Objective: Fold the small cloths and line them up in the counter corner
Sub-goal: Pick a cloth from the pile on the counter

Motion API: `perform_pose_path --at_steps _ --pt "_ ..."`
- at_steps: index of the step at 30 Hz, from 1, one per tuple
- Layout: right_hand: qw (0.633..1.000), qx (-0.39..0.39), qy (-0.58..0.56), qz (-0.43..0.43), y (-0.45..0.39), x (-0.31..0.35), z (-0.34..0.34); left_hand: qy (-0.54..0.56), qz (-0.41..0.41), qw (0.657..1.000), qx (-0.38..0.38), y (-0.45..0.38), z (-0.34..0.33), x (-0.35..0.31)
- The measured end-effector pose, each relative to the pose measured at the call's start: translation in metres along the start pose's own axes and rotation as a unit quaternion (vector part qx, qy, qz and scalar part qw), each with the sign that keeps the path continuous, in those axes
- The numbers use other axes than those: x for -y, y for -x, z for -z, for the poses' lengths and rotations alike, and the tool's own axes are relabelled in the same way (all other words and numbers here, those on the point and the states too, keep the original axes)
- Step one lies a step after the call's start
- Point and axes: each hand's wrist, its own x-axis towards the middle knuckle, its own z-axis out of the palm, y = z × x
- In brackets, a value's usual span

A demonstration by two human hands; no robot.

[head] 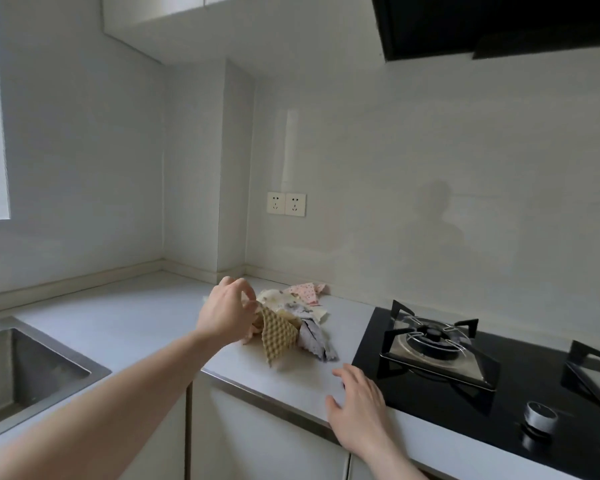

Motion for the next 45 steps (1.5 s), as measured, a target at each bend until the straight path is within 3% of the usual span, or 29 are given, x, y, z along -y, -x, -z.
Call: perform_pose_path --at_steps 5,12,17,21,27,37,45 --pt "0.996 -0.029 -0.083 -0.012 0.005 0.002 0.007 0.070 0.050 0.996 -0.008 -0.034 0.046 -0.037" --pt "0.967 -0.029 -0.251 -0.032 0.024 0.012 0.029 0.113 -0.021 0.993 0.012 -0.026 0.104 -0.088" --pt "0.914 -0.045 -0.403 0.011 0.048 0.051 0.072 0.121 -0.067 0.989 0.050 -0.002 0.125 -0.112" --pt "0.890 -0.022 -0.450 0.063 0.062 0.083 0.120 0.116 -0.098 0.984 0.096 0.018 0.132 -0.133" --pt "0.918 -0.068 -0.386 0.055 0.061 0.094 0.155 0.124 -0.127 0.973 0.145 0.035 0.132 -0.156" --pt "0.942 -0.111 -0.315 0.032 0.052 0.053 0.169 0.093 -0.142 0.971 0.168 0.041 0.128 -0.155" --pt "0.989 -0.093 -0.112 0.038 0.038 0.020 0.168 0.008 -0.143 0.970 0.195 0.037 0.091 -0.120"
